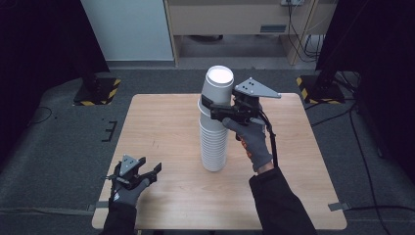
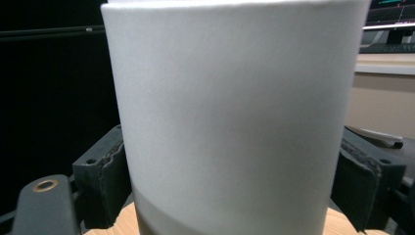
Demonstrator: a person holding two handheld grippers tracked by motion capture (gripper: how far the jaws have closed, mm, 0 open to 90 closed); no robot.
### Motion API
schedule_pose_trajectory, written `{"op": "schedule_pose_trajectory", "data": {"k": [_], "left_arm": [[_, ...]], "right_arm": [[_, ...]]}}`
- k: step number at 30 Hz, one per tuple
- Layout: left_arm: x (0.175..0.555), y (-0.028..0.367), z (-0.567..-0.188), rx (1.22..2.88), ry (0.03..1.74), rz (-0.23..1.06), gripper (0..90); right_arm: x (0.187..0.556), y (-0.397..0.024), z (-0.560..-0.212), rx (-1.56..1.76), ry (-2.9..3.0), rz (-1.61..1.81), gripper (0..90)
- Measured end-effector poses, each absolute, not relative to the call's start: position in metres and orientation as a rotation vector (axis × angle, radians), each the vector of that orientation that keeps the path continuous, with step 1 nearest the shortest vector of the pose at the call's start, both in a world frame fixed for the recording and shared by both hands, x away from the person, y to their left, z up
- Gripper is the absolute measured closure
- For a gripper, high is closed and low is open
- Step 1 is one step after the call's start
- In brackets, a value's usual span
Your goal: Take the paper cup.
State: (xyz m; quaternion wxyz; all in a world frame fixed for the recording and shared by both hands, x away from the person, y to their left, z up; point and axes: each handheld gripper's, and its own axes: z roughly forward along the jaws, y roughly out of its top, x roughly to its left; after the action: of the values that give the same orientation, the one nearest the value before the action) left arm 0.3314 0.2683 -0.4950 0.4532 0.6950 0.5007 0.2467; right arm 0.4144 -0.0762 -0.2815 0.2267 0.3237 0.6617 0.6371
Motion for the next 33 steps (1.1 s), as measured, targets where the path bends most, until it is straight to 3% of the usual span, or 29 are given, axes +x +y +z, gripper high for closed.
{"op": "schedule_pose_trajectory", "data": {"k": [33], "left_arm": [[0.331, 0.268, -0.495, 1.710, 1.239, 0.605, 27.0]], "right_arm": [[0.403, -0.099, -0.247, 0.872, 1.705, 1.873, 15.5]]}}
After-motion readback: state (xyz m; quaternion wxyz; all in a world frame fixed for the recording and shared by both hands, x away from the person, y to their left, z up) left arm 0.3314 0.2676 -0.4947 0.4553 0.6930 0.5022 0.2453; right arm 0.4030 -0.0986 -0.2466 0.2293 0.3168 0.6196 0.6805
